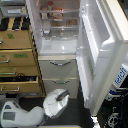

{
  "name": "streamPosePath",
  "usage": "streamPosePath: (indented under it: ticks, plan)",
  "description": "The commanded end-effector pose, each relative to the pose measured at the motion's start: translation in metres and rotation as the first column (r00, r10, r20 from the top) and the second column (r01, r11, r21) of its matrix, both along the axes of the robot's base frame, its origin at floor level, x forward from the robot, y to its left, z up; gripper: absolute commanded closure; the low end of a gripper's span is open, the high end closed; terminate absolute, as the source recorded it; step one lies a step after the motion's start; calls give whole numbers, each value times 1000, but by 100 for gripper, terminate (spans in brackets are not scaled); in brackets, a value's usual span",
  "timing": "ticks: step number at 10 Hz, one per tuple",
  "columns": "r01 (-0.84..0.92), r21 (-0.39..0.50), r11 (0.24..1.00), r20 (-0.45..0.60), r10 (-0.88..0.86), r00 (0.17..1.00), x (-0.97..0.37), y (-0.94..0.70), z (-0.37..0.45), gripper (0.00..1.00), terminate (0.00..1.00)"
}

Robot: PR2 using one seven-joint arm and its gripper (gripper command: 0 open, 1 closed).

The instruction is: Opening the fridge

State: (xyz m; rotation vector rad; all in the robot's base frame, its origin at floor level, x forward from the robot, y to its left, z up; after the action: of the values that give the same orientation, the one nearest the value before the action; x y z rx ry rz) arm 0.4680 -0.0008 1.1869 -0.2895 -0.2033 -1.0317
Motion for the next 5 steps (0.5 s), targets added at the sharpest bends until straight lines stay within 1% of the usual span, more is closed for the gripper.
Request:
streamPosePath:
  ticks: [1,3,4,5]
  plan:
    - [-293,147,945,133,275,952,-8,-216,46,100,0]
    - [-233,131,964,146,214,966,19,-293,52,100,0]
    - [-118,106,987,148,101,984,31,-414,59,100,0]
    - [-65,105,992,154,48,987,28,-456,55,100,0]
